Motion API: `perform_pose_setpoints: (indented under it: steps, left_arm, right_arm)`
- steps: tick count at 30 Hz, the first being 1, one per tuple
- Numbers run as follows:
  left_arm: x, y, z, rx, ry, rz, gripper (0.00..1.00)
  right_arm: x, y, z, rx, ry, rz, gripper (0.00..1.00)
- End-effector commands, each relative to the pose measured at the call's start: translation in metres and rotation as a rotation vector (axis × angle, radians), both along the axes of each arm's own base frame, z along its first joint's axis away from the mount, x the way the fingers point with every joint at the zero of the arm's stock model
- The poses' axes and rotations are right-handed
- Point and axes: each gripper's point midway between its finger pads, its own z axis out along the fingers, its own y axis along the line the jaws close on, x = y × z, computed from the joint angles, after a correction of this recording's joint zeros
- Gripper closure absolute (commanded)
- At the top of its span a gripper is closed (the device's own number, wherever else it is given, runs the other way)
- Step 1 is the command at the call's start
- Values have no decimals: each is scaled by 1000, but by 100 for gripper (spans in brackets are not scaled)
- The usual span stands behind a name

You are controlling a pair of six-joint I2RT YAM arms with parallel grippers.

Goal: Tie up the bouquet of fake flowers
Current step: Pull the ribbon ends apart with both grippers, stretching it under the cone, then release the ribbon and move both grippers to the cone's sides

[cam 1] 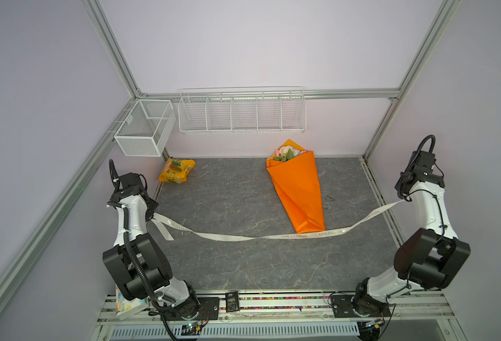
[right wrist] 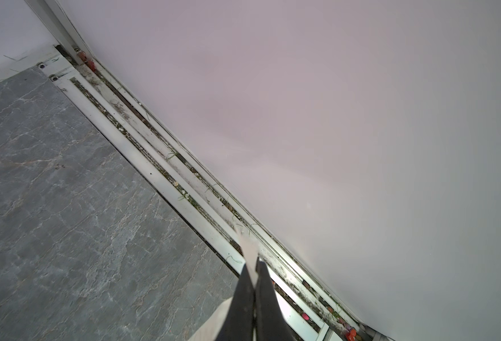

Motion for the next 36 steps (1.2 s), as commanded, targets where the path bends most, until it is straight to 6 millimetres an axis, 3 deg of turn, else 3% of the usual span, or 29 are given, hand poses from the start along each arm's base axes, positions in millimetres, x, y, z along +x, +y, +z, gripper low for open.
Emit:
perform_pose_setpoints:
  steps: [1,2,3,5,6,7,8,11,14,16,20,23,26,28,32,36]
  left_arm:
    - [8,0,3,-24,-9,-12,89]
    - [9,-1,0,-32,-7,-22,64]
    - [8,-1,-2,-32,7,-23,49]
    - [3,2,2,-17,38,-18,34]
    - [-1,4,6,4,47,-11,32]
    - [-4,7,12,28,47,-2,24]
    - [-8,10,20,54,43,8,1]
    - [-2,0,39,40,-24,-54,1]
    - [14,-30,52,-83,-131,-143,1]
    - [35,-74,59,-149,-201,-299,0]
    - [71,-219,58,-424,-370,-665,5]
    - [78,-321,46,-558,-393,-854,6]
    - [81,-405,31,-632,-351,-990,3]
    - [84,-451,18,-700,-329,-1042,2]
    - [103,-511,-11,-792,-289,-1064,2]
    - [126,-536,-30,-855,-290,-1038,2]
  right_arm:
    - [12,8,-12,2,53,41,89]
    - [14,13,-16,16,65,55,81]
    - [16,19,-19,41,68,79,71]
    - [15,31,-19,85,65,98,50]
    - [14,36,-15,102,52,109,44]
    - [13,42,-10,124,31,122,39]
    - [12,47,-5,141,9,130,33]
    - [12,67,10,218,-40,194,31]
    - [23,116,20,373,-135,382,29]
    - [30,157,17,494,-171,532,29]
    - [37,223,-13,659,-157,693,28]
    - [43,249,-38,721,-137,729,28]
    - [52,269,-66,788,-102,752,28]
    - [58,283,-81,819,-55,778,28]
    - [76,297,-101,835,-23,802,27]
    - [96,303,-117,870,-7,815,26]
